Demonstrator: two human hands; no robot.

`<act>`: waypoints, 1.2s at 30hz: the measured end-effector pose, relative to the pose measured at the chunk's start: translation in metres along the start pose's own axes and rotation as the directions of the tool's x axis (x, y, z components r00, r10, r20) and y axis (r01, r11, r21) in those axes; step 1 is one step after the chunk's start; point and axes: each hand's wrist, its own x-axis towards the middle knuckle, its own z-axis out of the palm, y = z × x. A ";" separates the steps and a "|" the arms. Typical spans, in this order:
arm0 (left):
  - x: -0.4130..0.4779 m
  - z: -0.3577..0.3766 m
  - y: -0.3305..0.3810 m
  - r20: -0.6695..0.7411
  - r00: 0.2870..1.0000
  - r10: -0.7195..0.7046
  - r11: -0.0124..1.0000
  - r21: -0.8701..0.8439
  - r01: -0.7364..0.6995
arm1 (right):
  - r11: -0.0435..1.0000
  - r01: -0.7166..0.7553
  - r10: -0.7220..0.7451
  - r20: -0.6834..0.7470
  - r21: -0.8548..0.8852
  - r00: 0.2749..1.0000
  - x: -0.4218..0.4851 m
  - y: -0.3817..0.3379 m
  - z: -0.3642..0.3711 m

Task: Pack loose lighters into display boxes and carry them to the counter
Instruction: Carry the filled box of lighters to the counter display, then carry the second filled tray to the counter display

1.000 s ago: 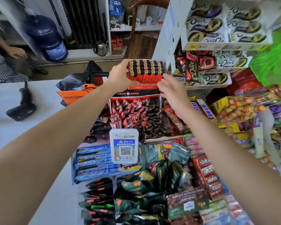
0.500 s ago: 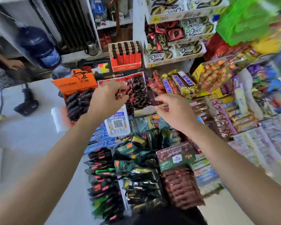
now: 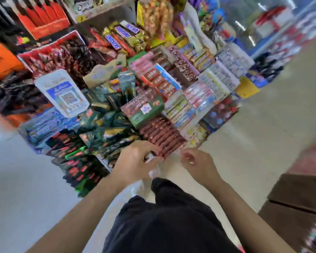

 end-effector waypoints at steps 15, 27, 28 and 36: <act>0.020 0.195 0.067 0.600 0.776 -0.197 0.980 0.135 0.145 | 0.773 -0.537 0.562 0.028 0.337 0.827 -0.162 0.233 0.016; 0.100 0.312 0.186 0.606 0.786 -0.126 0.986 0.167 0.029 | 0.643 -0.494 0.657 -0.090 0.586 0.748 -0.175 0.385 -0.072; 0.109 0.317 0.193 0.591 0.798 -0.118 0.987 0.157 0.029 | 0.650 -0.478 0.648 -0.103 0.591 0.755 -0.167 0.391 -0.085; 0.213 0.364 0.217 0.523 0.840 -0.146 0.986 0.147 0.080 | 0.732 -0.332 0.530 -0.190 0.595 0.827 -0.063 0.429 -0.199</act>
